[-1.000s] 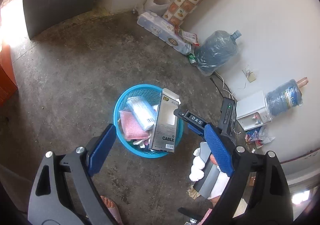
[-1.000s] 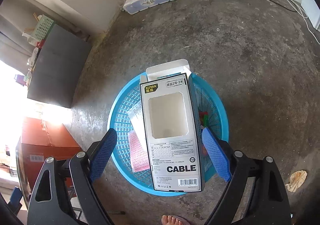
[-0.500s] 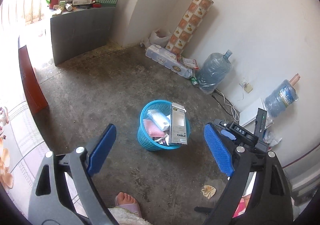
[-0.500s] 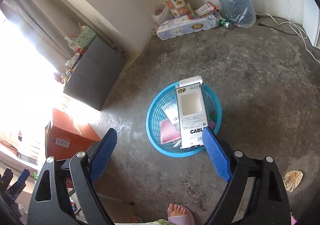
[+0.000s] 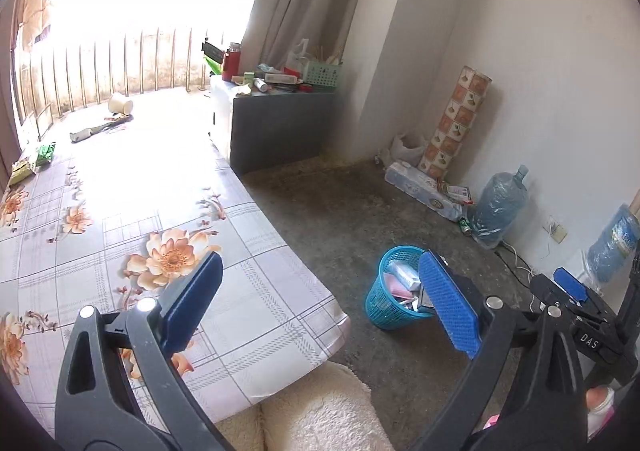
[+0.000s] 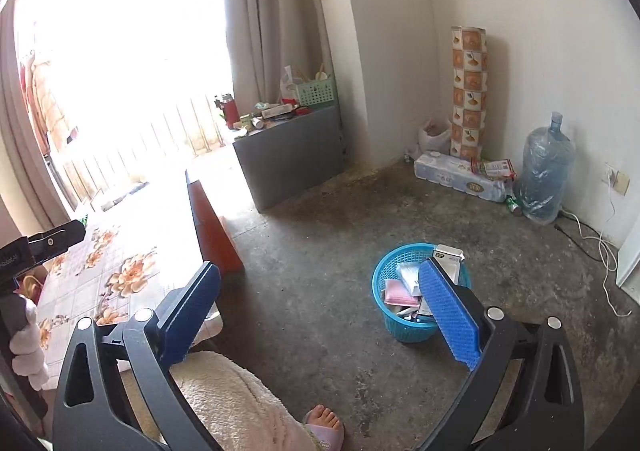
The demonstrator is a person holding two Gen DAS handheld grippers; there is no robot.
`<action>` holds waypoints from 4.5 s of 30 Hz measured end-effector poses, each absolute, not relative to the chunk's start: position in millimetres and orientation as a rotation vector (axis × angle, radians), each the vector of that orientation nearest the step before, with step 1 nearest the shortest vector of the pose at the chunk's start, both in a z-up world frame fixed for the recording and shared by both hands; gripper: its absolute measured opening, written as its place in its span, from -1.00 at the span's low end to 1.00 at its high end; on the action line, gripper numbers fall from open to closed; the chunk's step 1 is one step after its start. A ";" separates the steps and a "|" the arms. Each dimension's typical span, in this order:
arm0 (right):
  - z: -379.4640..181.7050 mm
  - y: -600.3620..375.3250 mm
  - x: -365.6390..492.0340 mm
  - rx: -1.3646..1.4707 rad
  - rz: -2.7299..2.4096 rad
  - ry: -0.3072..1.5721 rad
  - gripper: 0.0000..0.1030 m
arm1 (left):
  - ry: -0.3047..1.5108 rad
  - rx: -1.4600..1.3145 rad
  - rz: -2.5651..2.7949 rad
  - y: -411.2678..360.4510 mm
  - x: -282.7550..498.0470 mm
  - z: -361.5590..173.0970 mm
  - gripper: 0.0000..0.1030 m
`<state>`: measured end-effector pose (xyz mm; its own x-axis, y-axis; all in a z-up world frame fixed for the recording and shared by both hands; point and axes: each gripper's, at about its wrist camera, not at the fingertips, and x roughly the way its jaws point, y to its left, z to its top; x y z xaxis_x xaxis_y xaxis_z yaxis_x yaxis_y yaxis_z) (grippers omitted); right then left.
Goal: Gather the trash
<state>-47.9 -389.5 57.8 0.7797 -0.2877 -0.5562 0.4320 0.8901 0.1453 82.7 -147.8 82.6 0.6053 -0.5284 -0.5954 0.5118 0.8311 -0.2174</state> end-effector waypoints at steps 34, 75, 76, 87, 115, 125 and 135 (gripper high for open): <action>2.8 -265.1 -9.5 0.039 -0.298 0.856 0.87 | 0.900 0.047 -0.090 -37.8 40.6 4.9 0.83; 12.6 -293.2 -12.4 0.025 -0.336 0.847 0.87 | 0.892 0.074 -0.139 -73.2 45.7 20.1 0.83; 12.3 -293.2 -12.7 0.025 -0.334 0.846 0.87 | 0.892 0.074 -0.141 -73.4 45.2 20.2 0.83; 13.6 -292.5 -11.2 0.022 -0.331 0.847 0.87 | 0.910 0.058 -0.154 -71.5 45.9 17.9 0.83; 13.9 -295.1 -11.5 0.027 -0.330 0.846 0.87 | 0.914 0.060 -0.157 -75.0 46.9 18.1 0.83; 14.4 -294.0 -11.0 0.029 -0.330 0.845 0.87 | 0.915 0.059 -0.158 -74.7 47.3 18.3 0.83; 13.8 -292.6 -10.8 0.029 -0.328 0.845 0.87 | 0.916 0.058 -0.160 -72.7 49.0 18.0 0.83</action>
